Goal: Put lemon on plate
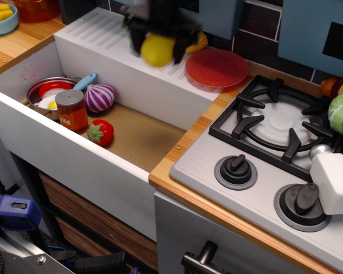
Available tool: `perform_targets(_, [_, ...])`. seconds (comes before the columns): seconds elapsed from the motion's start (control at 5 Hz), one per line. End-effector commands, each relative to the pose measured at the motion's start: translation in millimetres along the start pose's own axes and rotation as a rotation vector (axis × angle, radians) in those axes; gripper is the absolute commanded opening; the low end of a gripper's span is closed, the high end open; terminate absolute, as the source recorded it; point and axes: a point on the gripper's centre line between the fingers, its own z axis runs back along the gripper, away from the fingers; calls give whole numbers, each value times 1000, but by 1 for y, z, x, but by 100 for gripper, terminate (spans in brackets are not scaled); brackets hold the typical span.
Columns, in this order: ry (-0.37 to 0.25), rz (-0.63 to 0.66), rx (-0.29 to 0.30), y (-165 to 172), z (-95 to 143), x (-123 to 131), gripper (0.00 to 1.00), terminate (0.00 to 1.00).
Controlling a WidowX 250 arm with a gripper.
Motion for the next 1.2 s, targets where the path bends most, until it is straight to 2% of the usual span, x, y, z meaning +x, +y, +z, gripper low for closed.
perform_targets(0.0, [-143, -76, -75, -40, 7, 57, 0, 0])
perform_targets(0.2, [-181, -81, -118, -58, 0, 62, 100, 0])
perform_targets(0.8, [-181, -81, -118, -58, 0, 62, 100, 0])
perform_targets(1.0, [-181, -81, -118, -58, 0, 62, 100, 100])
